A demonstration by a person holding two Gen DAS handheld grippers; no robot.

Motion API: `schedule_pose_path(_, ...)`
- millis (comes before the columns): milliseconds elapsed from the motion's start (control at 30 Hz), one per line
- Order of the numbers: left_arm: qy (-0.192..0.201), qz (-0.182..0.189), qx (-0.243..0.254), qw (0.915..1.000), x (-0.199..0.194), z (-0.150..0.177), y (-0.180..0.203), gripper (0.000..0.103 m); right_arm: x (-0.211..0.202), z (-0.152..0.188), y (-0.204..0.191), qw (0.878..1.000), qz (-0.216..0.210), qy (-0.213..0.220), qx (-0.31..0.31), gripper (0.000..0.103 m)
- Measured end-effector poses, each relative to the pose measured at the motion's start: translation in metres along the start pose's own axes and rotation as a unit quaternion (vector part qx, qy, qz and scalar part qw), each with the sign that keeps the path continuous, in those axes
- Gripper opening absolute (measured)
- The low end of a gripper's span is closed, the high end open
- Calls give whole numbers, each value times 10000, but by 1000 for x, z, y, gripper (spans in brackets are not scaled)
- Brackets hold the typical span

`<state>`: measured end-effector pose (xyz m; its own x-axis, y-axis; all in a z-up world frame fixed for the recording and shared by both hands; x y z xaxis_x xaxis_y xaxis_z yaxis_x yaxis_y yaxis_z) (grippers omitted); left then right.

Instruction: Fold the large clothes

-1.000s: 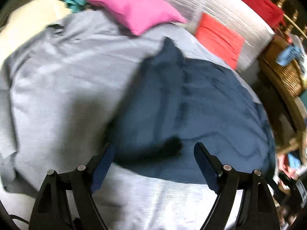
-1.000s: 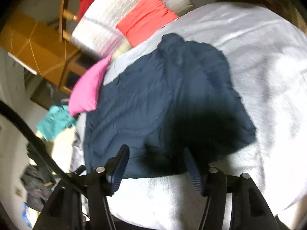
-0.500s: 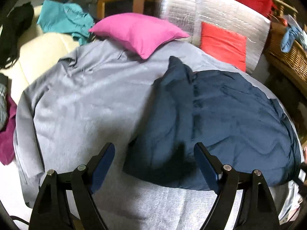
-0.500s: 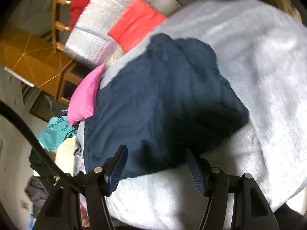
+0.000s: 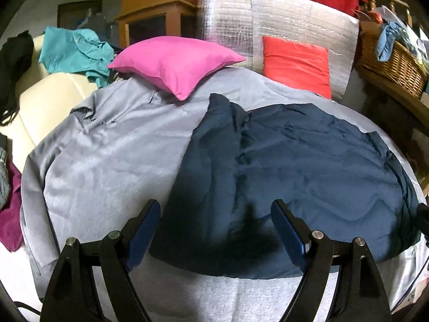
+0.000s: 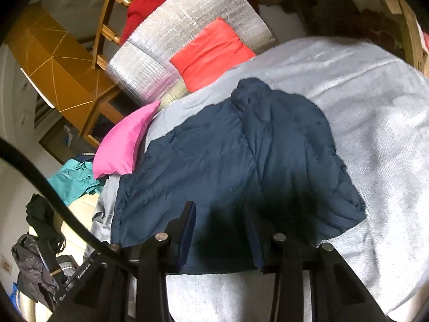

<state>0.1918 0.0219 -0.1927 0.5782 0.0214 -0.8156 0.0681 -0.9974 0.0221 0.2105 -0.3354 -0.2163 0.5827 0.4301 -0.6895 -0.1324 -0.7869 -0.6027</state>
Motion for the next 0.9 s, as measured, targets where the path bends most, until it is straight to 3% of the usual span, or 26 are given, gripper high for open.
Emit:
schedule_pose_path(233, 50, -68, 132, 9999, 0, -4, 11, 85, 42, -5, 23, 9958, 261, -655, 581, 39)
schedule_pose_path(500, -80, -146, 248, 9996, 8, -4, 18, 85, 61, -18, 37, 9908, -158, -926, 974, 39)
schedule_pose_path(600, -372, 20, 128, 9992, 18, -1, 14, 85, 56, -16, 41, 9882, -459, -929, 1128, 40)
schedule_pose_path(733, -818, 586, -468, 9938, 29, 5, -8, 85, 34, -11, 40, 9863, -938, -747, 1135, 53)
schedule_pose_path(900, -968, 991, -1082, 9844, 27, 16, -40, 85, -3, 6, 38, 9865, -1255, -566, 884, 60)
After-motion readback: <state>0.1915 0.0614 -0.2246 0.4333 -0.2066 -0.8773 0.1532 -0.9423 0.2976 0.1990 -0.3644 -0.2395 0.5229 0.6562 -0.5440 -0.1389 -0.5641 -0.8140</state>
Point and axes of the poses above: each gripper's, at about its wrist camera, not at the fingertips, and x roughly the way its jaws point, y to its right, z to its underside, the point moved 7 cm from there along x, roughly the way its jaws point, and after that the axes turned 14 degrees about -y, right-handed, at the moved point
